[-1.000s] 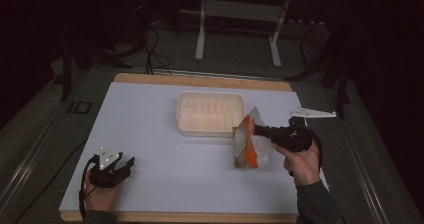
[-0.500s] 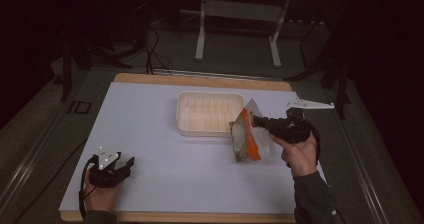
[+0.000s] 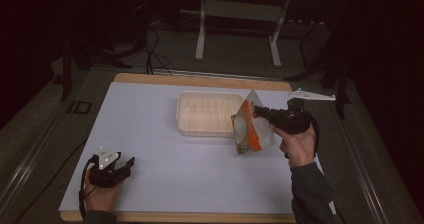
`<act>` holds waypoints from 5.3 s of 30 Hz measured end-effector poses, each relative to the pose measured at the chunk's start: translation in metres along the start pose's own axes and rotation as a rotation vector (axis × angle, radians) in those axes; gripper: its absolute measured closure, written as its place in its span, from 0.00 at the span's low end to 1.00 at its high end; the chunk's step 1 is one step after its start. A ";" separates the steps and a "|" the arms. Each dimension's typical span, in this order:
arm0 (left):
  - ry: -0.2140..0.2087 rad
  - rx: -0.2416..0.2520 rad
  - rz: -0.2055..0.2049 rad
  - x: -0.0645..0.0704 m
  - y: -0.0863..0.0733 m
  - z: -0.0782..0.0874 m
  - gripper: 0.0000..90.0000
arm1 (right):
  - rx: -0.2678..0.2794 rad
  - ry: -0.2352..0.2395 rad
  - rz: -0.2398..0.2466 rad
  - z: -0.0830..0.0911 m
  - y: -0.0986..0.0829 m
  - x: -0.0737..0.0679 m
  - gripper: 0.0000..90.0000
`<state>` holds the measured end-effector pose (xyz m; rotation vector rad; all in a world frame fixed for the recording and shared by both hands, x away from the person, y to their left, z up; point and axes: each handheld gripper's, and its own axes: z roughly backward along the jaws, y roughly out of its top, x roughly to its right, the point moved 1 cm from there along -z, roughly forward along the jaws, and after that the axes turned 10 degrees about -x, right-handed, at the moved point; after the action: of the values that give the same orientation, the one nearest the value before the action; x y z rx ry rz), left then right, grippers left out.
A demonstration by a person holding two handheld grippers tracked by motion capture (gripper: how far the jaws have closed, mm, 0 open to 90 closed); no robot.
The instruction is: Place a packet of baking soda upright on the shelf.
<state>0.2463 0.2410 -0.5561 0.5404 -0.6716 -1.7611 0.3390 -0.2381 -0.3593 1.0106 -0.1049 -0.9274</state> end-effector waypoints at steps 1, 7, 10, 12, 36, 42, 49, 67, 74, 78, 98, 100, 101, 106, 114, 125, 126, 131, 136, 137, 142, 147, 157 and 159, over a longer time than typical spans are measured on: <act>0.000 0.002 0.000 0.000 0.000 0.000 0.51 | 0.002 0.000 -0.004 0.000 0.001 0.000 1.00; 0.001 0.002 0.000 0.000 0.000 0.000 0.51 | 0.021 -0.012 -0.021 -0.002 0.005 0.004 1.00; 0.000 0.003 0.000 0.000 0.000 0.000 0.51 | 0.026 -0.013 -0.026 -0.003 0.007 0.005 1.00; 0.000 0.003 0.001 0.000 0.000 0.000 0.51 | 0.029 -0.014 -0.028 -0.004 0.008 0.006 1.00; -0.002 0.005 0.002 0.000 0.000 0.000 0.51 | 0.085 -0.079 -0.054 -0.025 0.031 0.018 1.00; -0.002 0.005 0.001 0.000 0.000 0.000 0.51 | 0.092 -0.102 -0.057 -0.032 0.035 0.022 1.00; -0.003 0.005 0.002 0.000 0.000 0.000 0.51 | 0.108 -0.124 -0.061 -0.038 0.041 0.026 1.00; -0.005 0.006 0.001 0.000 0.000 0.000 0.50 | 0.137 -0.163 -0.063 -0.054 0.043 0.034 1.00; -0.005 0.006 0.001 0.000 0.000 0.000 0.50 | 0.147 -0.160 -0.061 -0.059 0.039 0.036 1.00; -0.004 0.007 0.001 0.000 0.000 0.000 0.50 | 0.153 -0.160 -0.061 -0.061 0.038 0.038 1.00; -0.006 0.006 0.001 0.000 0.000 0.000 0.50 | 0.143 -0.167 -0.063 -0.078 0.031 0.036 1.00; -0.007 0.005 0.001 0.000 0.000 0.000 0.50 | 0.142 -0.166 -0.064 -0.078 0.031 0.035 1.00; -0.007 0.005 0.001 0.000 0.000 0.000 0.50 | 0.142 -0.166 -0.063 -0.079 0.030 0.035 1.00; -0.007 0.008 0.002 0.000 0.000 0.000 0.50 | 0.129 -0.155 -0.077 -0.088 0.024 0.037 1.00; -0.008 0.007 0.002 0.000 0.000 0.000 0.50 | 0.100 -0.172 -0.088 -0.096 0.024 0.038 1.00; -0.009 0.007 0.003 0.000 0.000 0.000 0.50 | 0.060 -0.200 -0.121 -0.105 0.031 0.045 1.00; -0.009 0.007 0.004 0.000 0.000 0.000 0.50 | 0.053 -0.201 -0.123 -0.106 0.032 0.046 1.00; -0.009 0.007 0.004 0.000 0.000 0.000 0.50 | 0.034 -0.214 -0.143 -0.110 0.036 0.052 1.00; -0.010 0.006 0.005 -0.001 0.000 0.000 0.50 | 0.019 -0.225 -0.156 -0.113 0.040 0.056 1.00; -0.010 0.007 0.005 -0.001 0.000 0.000 0.50 | 0.016 -0.226 -0.159 -0.114 0.040 0.057 1.00; -0.010 0.008 0.006 -0.001 0.000 0.000 0.50 | 0.016 -0.226 -0.187 -0.117 0.042 0.060 1.00; -0.010 0.008 0.005 -0.001 0.000 0.000 0.50 | 0.020 -0.233 -0.196 -0.117 0.042 0.060 1.00; -0.010 0.008 0.005 -0.001 0.000 0.001 0.50 | 0.032 -0.236 -0.188 -0.115 0.042 0.058 0.81; -0.010 0.007 0.004 -0.001 0.000 0.001 0.50 | 0.031 -0.230 -0.191 -0.114 0.041 0.057 0.79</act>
<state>0.2459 0.2420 -0.5559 0.5352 -0.6860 -1.7588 0.4545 -0.1930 -0.4109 0.9505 -0.2191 -1.2187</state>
